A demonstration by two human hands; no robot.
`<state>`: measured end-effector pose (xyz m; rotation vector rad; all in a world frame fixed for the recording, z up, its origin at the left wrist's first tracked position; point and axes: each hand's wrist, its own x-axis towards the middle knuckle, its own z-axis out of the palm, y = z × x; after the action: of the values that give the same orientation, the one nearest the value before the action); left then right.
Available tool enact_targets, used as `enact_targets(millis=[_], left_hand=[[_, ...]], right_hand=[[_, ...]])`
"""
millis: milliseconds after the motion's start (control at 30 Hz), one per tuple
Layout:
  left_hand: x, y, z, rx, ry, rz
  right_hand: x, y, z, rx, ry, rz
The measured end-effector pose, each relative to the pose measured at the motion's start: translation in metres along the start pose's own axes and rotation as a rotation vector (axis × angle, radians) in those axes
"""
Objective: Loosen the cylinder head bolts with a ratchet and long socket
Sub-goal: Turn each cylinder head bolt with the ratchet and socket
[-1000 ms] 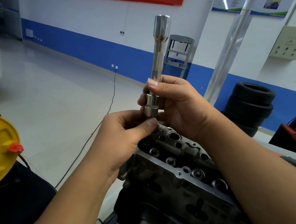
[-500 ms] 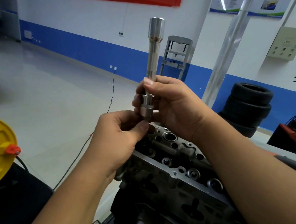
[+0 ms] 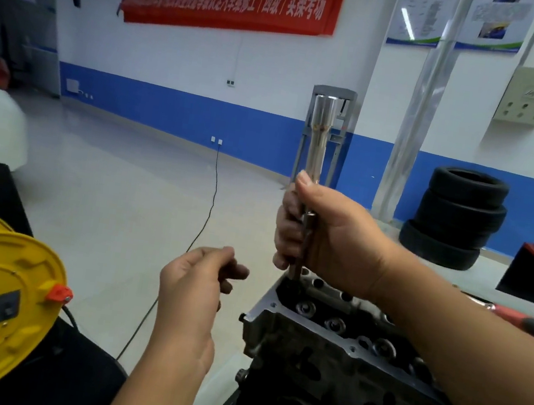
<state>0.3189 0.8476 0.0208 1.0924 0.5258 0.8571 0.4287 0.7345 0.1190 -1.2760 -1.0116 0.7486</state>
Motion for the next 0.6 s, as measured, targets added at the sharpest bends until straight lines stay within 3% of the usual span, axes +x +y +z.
enact_targets(millis=[267,467,600], left_hand=[[-0.018,-0.007,0.005,0.236,-0.416,0.044],[-0.022,-0.009,0.003,0.278,-0.461,0.059],[-0.026,-0.011,0.007,0.495,-0.458,0.239]], right_hand=[[0.0,0.012,0.029,-0.175,0.343,0.136],[0.007,-0.028,0.046,-0.305,0.493,0.14],[-0.004,-0.045,0.044,-0.265,0.563,0.125]])
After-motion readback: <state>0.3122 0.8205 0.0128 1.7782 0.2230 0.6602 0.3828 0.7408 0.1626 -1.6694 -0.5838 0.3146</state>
